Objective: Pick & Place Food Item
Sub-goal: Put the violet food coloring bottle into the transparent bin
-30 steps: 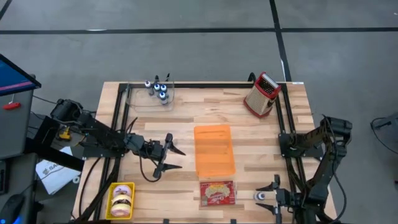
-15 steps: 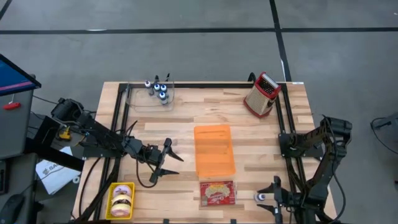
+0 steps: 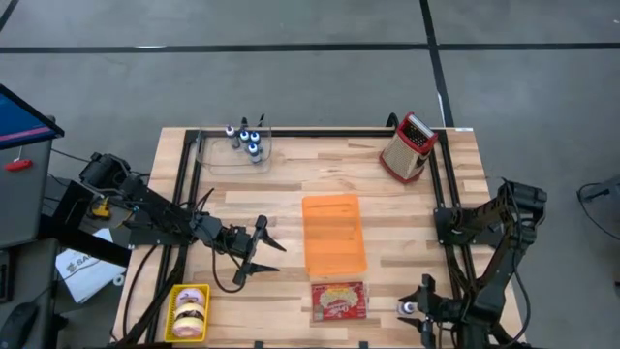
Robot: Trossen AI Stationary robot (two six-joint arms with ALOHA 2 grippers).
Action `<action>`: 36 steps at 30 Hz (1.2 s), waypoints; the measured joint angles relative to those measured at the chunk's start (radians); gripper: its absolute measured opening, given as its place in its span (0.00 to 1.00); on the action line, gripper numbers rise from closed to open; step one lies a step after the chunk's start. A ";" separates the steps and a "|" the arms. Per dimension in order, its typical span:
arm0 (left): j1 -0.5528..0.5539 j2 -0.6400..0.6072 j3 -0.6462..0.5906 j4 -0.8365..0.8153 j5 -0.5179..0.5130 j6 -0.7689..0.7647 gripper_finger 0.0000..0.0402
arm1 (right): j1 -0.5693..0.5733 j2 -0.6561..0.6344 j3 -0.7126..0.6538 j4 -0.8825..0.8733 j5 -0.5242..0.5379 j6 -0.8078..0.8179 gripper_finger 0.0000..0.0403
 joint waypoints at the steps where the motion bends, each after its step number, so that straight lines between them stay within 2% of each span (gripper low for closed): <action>1: 0.000 0.000 0.000 0.000 0.000 0.000 0.60 | 0.000 0.000 0.000 -0.002 -0.003 0.005 0.53; 12: 0.000 0.000 0.000 0.000 0.000 0.000 0.60 | 0.003 0.000 0.000 -0.006 -0.021 0.029 0.25; 21: 0.000 0.000 0.000 -0.016 -0.001 0.000 0.60 | -0.009 0.001 0.008 -0.011 -0.014 0.011 0.27; 25: 0.000 0.000 0.000 -0.051 -0.038 -0.022 0.60 | -0.047 0.004 0.058 -0.017 -0.007 -0.124 0.26; 31: 0.000 0.016 0.000 -0.065 -0.043 -0.051 0.60 | -0.136 0.003 0.185 -0.013 0.010 -0.411 0.25; 36: 0.000 0.134 0.075 -0.070 -0.049 -0.022 0.61 | -0.215 0.002 0.276 -0.012 0.012 -0.655 0.27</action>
